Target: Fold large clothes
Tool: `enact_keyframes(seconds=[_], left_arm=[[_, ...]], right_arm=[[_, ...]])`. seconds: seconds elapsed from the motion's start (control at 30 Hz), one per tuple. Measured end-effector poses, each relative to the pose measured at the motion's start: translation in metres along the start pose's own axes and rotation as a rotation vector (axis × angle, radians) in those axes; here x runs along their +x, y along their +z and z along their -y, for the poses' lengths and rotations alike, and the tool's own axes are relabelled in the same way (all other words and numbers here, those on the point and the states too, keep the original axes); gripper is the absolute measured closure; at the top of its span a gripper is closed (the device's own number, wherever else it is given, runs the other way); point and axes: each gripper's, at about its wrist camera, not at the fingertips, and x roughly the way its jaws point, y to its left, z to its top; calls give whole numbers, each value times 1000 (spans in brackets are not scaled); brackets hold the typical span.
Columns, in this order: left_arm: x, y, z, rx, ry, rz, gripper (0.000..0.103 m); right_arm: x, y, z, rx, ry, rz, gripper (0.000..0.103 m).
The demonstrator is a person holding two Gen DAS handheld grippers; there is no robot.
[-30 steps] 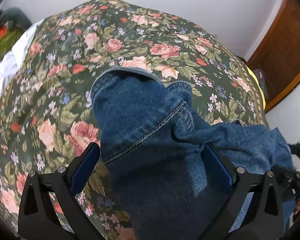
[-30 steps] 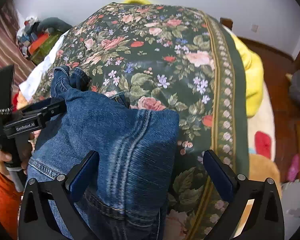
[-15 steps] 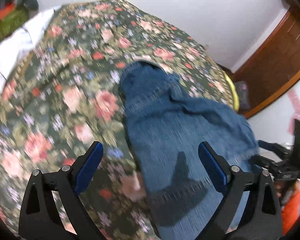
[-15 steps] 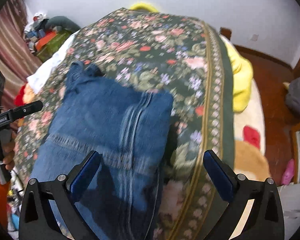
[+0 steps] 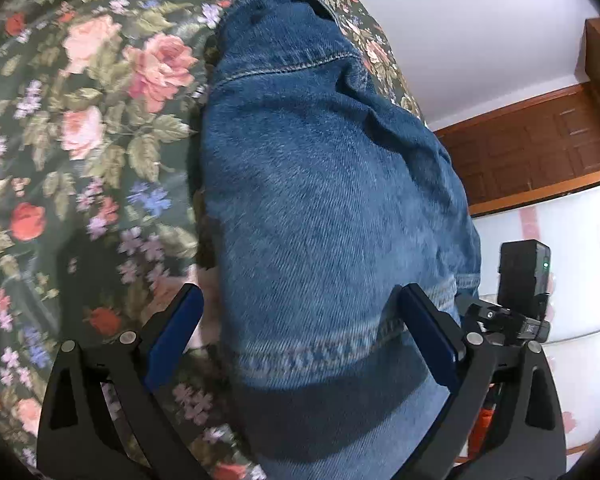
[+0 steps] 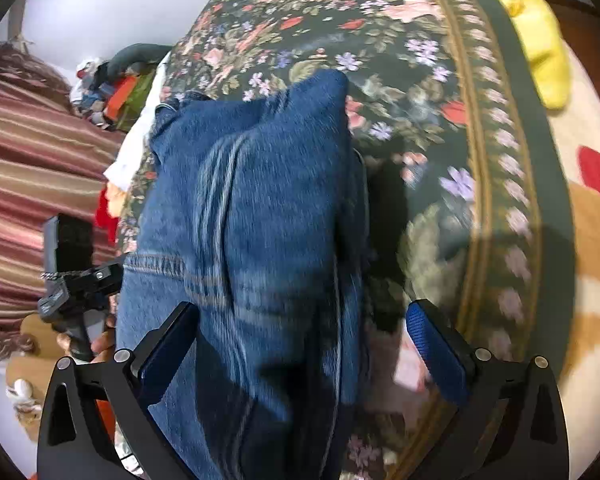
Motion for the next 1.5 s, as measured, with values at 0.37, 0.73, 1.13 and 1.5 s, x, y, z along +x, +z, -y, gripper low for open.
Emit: enact_keyframes(seconds=[0.37, 0.73, 1.13, 1.5], left_arm=[[42, 17, -10, -92, -128, -53, 1], [12, -5, 20, 15, -46, 19, 21], [-89, -27, 52, 157, -8, 159, 30], [-204, -56, 45, 197, -33, 303, 30]], right_arm=[[40, 30, -13, -40, 98, -46, 0], [22, 10, -42, -86, 47, 38, 33], [-29, -38, -122, -206, 9, 124, 50], [-61, -66, -220, -320, 19, 199, 51]])
